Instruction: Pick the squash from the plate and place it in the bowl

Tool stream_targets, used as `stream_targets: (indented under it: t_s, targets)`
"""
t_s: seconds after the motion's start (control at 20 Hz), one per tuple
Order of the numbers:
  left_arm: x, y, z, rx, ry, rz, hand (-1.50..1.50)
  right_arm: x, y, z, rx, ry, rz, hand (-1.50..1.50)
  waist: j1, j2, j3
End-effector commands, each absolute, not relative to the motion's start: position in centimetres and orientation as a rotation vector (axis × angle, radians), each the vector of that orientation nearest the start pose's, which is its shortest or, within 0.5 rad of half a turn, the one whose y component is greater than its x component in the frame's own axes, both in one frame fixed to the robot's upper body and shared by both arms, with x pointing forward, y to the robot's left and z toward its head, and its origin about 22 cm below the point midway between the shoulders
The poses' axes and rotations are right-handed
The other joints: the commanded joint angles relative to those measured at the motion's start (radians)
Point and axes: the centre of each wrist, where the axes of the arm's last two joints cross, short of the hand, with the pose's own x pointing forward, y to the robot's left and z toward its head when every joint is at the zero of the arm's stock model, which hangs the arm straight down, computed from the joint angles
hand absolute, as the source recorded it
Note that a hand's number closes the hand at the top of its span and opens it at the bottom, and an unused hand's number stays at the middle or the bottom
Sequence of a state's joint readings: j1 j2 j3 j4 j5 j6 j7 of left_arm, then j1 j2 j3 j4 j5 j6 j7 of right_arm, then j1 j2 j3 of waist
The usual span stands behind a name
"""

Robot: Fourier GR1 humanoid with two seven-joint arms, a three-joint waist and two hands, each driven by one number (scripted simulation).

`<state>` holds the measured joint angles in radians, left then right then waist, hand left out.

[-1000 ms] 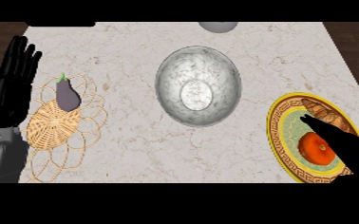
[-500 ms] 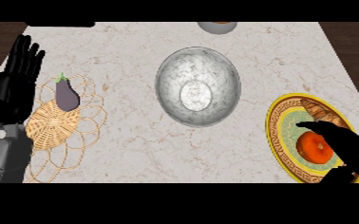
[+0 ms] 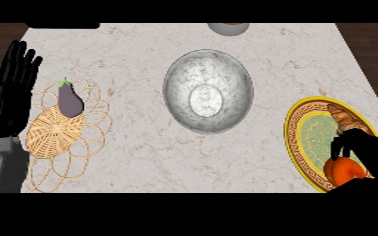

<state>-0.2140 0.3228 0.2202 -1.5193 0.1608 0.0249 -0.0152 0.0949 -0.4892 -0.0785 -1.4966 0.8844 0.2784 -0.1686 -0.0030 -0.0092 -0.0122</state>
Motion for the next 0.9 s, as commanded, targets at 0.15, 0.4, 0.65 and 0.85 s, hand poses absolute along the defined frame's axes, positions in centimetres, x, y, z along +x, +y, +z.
stream_targets:
  t_s: [0.15,0.4,0.65,0.85]
  targets:
    - [28.2,33.9,8.2,0.293,-1.772,0.079,0.0,13.5,-43.1,0.9,-0.955,-0.693,0.949,1.5,-0.056,0.0,0.011]
    - [29.1,32.7,9.6,0.268,-1.781,0.035,0.0,10.9,-42.2,2.2,-1.062,-0.72,0.882,1.5,-0.016,0.006,0.012]
    - [29.6,33.4,7.6,0.25,-1.762,0.061,0.0,8.6,-42.2,9.0,-1.239,-0.761,0.837,1.5,-0.021,0.007,0.01]
    - [30.0,33.6,9.0,0.281,-1.809,0.06,0.0,7.4,-40.1,13.0,-1.301,-0.863,0.787,1.5,-0.021,0.007,0.01]
